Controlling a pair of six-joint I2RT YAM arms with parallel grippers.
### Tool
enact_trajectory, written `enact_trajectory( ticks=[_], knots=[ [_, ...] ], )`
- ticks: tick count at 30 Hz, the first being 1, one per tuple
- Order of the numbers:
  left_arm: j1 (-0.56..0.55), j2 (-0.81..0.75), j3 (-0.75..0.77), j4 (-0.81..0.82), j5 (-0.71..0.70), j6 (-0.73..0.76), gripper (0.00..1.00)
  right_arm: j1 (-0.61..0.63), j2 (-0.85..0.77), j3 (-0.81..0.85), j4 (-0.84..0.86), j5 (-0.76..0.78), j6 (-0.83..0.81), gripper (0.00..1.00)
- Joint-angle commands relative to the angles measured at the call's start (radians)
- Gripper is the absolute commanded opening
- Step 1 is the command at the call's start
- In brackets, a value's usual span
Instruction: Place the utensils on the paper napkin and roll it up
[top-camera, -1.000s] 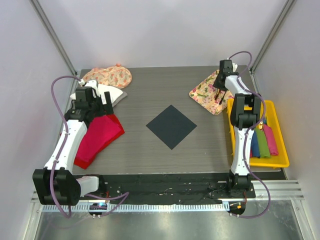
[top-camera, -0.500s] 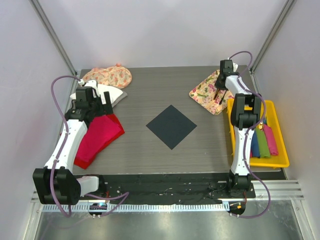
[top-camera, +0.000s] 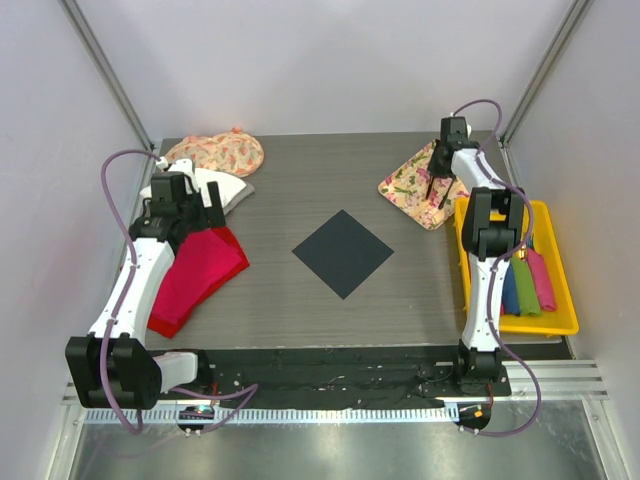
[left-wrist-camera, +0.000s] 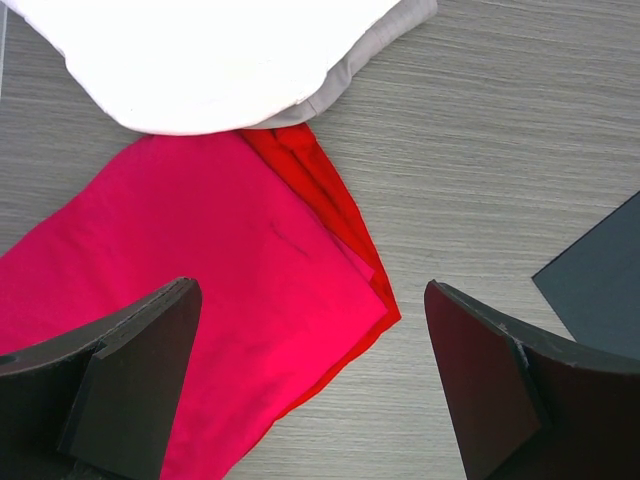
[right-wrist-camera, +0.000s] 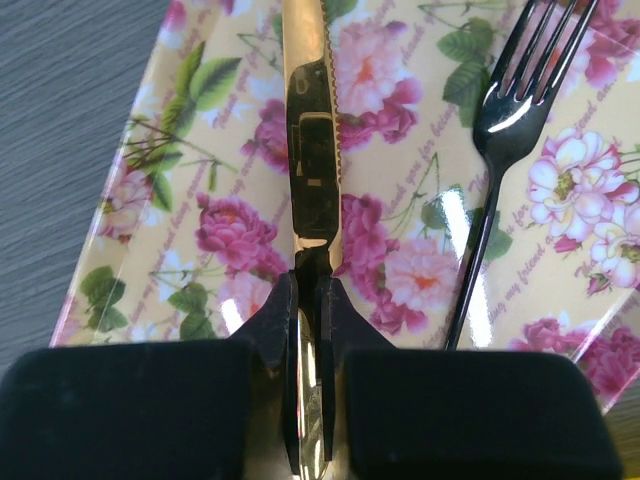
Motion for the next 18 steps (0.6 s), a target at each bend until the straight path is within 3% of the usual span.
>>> enact_trajectory(
  ticks=[1,8,18],
  knots=[
    [0.004,-0.005,0.044,0.030,-0.013,0.013,1.00,0.009,-0.174,-0.002,0.027,-0.045,-0.046,0.01],
    [0.004,-0.004,0.052,0.032,-0.007,0.009,1.00,0.065,-0.350,-0.190,0.027,-0.122,-0.057,0.01],
    [0.004,-0.001,0.061,0.007,0.004,-0.043,1.00,0.321,-0.596,-0.505,0.043,-0.139,0.055,0.01]
  ],
)
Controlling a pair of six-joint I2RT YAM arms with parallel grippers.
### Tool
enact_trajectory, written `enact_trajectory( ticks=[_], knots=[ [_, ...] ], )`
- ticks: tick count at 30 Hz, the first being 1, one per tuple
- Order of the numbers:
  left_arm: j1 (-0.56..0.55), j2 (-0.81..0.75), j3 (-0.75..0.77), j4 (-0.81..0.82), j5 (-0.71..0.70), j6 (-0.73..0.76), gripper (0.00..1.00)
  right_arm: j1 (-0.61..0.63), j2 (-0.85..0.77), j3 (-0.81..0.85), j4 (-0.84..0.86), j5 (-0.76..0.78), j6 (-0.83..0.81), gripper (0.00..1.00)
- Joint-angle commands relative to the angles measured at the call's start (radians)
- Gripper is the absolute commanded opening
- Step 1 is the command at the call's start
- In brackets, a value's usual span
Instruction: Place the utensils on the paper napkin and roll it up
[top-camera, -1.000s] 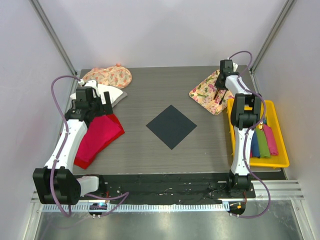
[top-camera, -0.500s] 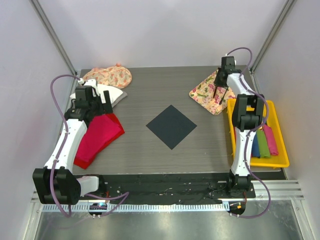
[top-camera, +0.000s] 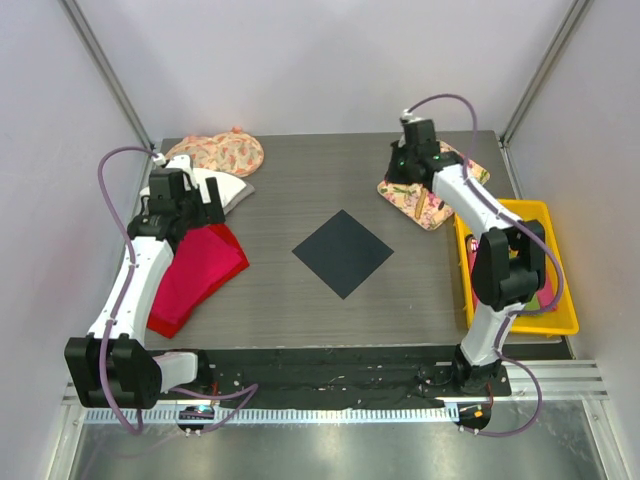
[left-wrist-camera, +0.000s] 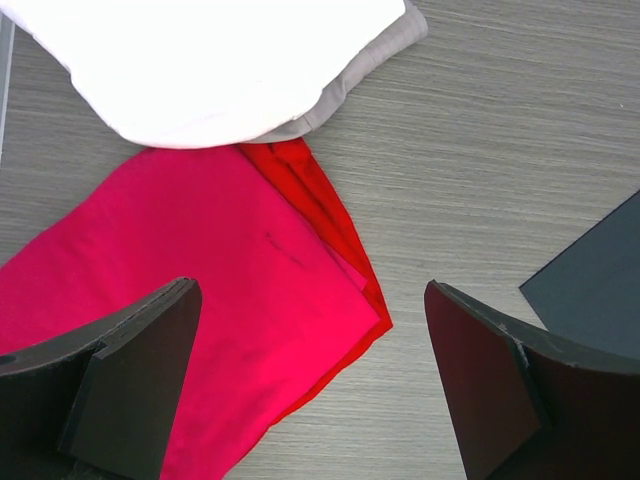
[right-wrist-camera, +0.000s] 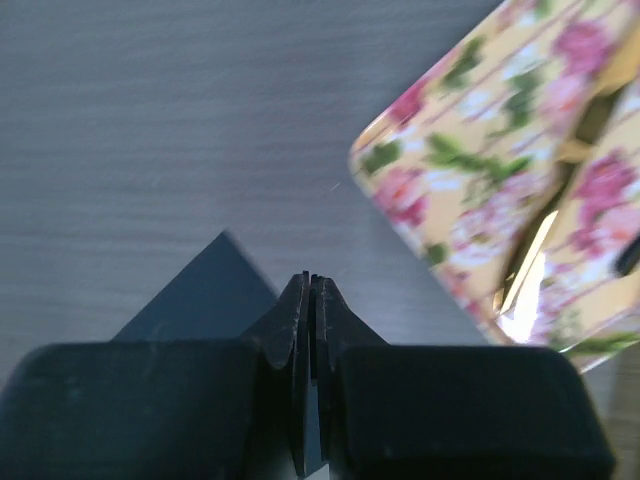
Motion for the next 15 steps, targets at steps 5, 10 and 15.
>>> enact_trajectory(
  ticks=[5,10,15],
  knots=[
    [0.004,-0.028,0.015,0.008,0.024,-0.022,1.00,0.122,-0.089,-0.123,0.010,0.153,0.003,0.21],
    [0.002,-0.029,0.006,0.013,0.018,-0.019,1.00,-0.017,0.037,0.059,-0.110,0.150,-0.008,0.32],
    [0.004,-0.034,-0.012,0.022,0.007,-0.022,1.00,-0.088,0.161,0.161,-0.125,0.225,0.021,0.46]
  ],
)
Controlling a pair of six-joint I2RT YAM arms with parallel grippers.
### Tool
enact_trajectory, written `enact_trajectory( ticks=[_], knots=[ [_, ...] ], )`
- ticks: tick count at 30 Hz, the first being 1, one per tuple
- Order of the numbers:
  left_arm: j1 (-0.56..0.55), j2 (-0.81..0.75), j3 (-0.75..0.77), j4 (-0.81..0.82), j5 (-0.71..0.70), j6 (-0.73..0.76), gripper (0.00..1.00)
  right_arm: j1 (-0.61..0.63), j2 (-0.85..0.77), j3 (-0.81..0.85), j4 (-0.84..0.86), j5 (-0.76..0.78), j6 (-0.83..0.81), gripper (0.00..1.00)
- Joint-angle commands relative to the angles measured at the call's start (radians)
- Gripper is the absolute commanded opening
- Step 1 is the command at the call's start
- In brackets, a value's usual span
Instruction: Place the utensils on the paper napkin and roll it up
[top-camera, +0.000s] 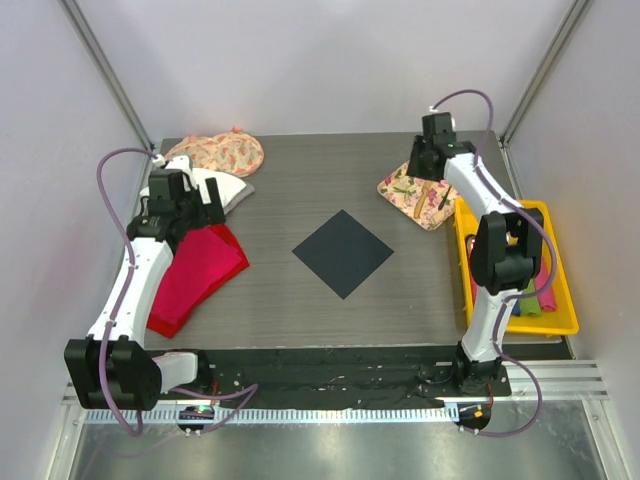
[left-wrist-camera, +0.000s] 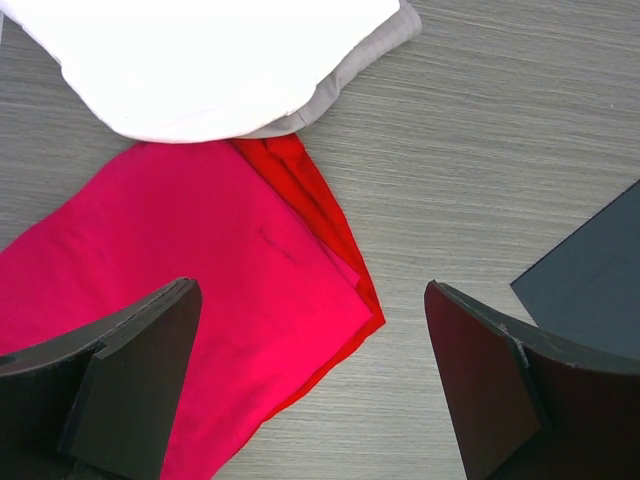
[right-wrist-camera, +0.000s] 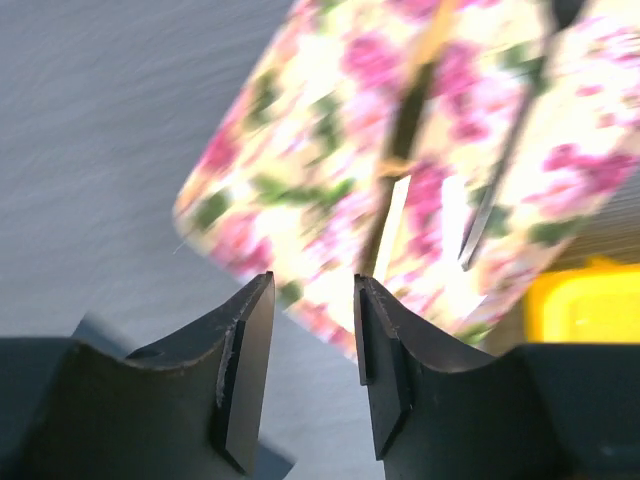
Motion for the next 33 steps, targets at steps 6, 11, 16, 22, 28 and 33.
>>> enact_trajectory(
  ticks=[6,11,16,22,28,33],
  knots=[
    [0.002,-0.026,-0.014,0.032,-0.021,-0.001,1.00,-0.044,0.186,0.185,-0.058,0.163,0.067,0.50],
    [0.002,-0.024,-0.014,0.032,-0.031,0.005,1.00,-0.060,0.257,0.223,-0.069,0.163,0.085,0.50],
    [0.004,-0.018,-0.022,0.037,-0.030,0.010,1.00,-0.072,0.278,0.216,-0.067,0.159,0.088,0.48],
    [0.004,-0.010,-0.026,0.040,-0.030,0.012,1.00,-0.092,0.301,0.208,-0.067,0.147,0.090,0.45],
    [0.004,-0.009,-0.029,0.040,-0.033,0.015,1.00,-0.103,0.335,0.222,-0.064,0.128,0.087,0.41],
    [0.004,-0.007,-0.036,0.040,-0.038,0.018,1.00,-0.103,0.355,0.216,-0.063,0.114,0.088,0.39]
  ],
)
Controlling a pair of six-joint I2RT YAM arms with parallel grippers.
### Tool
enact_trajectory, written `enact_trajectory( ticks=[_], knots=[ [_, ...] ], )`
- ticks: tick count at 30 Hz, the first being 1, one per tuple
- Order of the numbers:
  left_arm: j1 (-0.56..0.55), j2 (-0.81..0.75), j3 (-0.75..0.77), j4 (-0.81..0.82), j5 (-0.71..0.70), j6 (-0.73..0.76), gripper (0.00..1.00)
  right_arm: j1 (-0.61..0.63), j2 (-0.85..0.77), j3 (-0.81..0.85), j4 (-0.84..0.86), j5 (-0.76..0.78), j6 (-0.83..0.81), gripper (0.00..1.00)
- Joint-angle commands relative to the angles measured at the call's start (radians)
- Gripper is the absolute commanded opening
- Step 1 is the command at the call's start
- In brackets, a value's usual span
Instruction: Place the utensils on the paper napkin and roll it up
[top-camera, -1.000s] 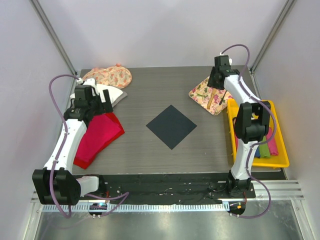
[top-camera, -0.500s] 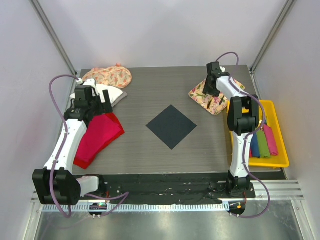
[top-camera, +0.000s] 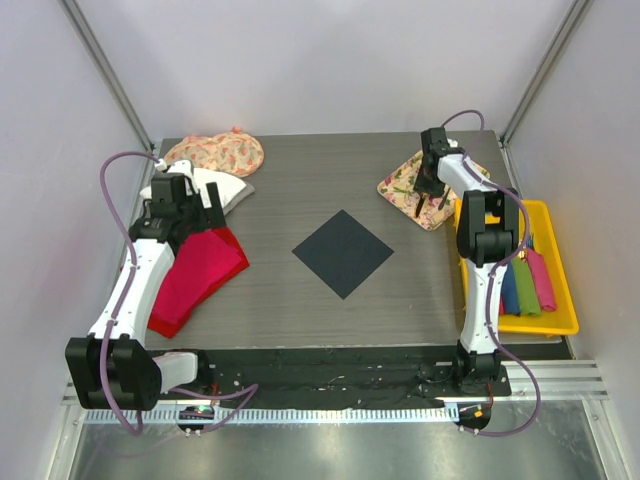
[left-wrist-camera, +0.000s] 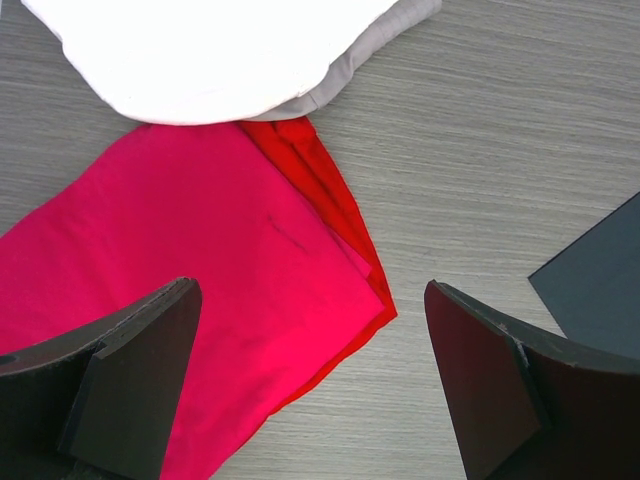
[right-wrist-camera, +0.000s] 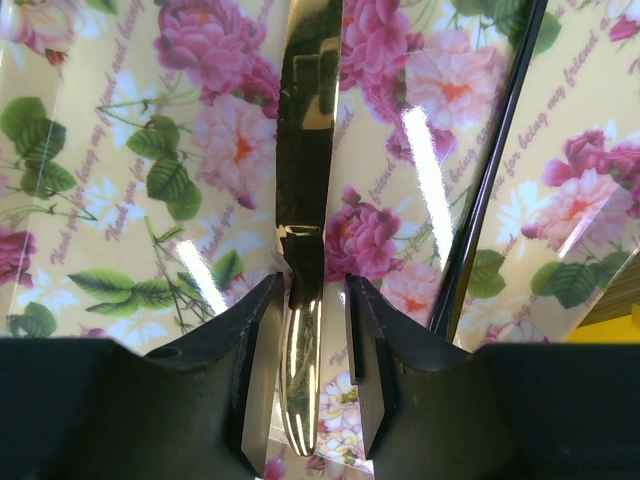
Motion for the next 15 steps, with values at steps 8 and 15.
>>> enact_trajectory(
  ticks=[8,15],
  knots=[
    [0.002,0.000,0.000,0.037,-0.031,0.015,1.00,-0.001,0.021,-0.012,0.010,-0.037,0.030,0.30],
    [0.004,0.003,0.008,0.031,-0.034,0.020,1.00,-0.018,0.010,-0.026,0.008,-0.051,0.033,0.10]
  ],
)
